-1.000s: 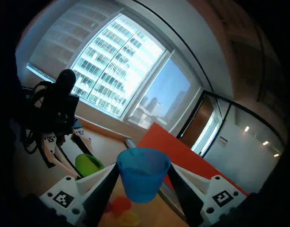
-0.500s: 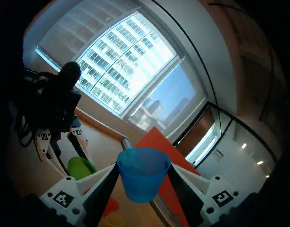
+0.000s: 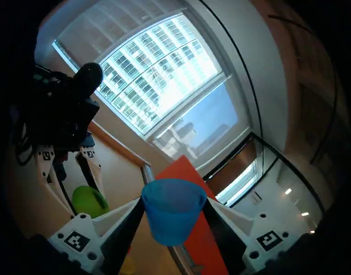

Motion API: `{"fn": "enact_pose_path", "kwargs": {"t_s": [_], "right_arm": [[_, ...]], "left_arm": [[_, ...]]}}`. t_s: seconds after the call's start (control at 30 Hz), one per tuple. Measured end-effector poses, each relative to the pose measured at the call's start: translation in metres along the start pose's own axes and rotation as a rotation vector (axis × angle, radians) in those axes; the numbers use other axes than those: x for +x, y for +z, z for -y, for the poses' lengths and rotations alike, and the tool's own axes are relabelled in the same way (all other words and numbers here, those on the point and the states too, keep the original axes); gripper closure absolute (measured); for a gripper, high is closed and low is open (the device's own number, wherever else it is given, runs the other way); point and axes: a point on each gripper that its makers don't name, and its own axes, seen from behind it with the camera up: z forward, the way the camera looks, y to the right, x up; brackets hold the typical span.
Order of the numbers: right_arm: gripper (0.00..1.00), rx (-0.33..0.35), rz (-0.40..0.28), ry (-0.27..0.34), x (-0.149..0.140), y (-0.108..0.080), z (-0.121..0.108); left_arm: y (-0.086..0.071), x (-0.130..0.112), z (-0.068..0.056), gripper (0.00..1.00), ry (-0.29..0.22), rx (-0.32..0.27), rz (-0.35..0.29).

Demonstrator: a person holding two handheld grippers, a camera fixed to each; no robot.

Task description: Pour water

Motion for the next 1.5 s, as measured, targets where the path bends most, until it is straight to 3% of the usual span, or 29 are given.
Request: {"fn": "enact_pose_path", "kwargs": {"t_s": [0.57,1.17,1.5], "right_arm": [[0.1,-0.02,0.022,-0.132,-0.004,0.013,-0.012],[0.1,-0.033,0.03,-0.283,0.0,0.015,-0.024],[0.1,-0.038,0.033,-0.337,0.003,0.016,-0.025]], "left_arm": [[0.002,0.004,-0.004,0.11,-0.001,-0.014,-0.006],[0.003,0.008,-0.005,0.11,0.001,-0.015,-0.01],[0.003,0.009,-0.005,0.12,0.002,-0.014,-0.011]]}}
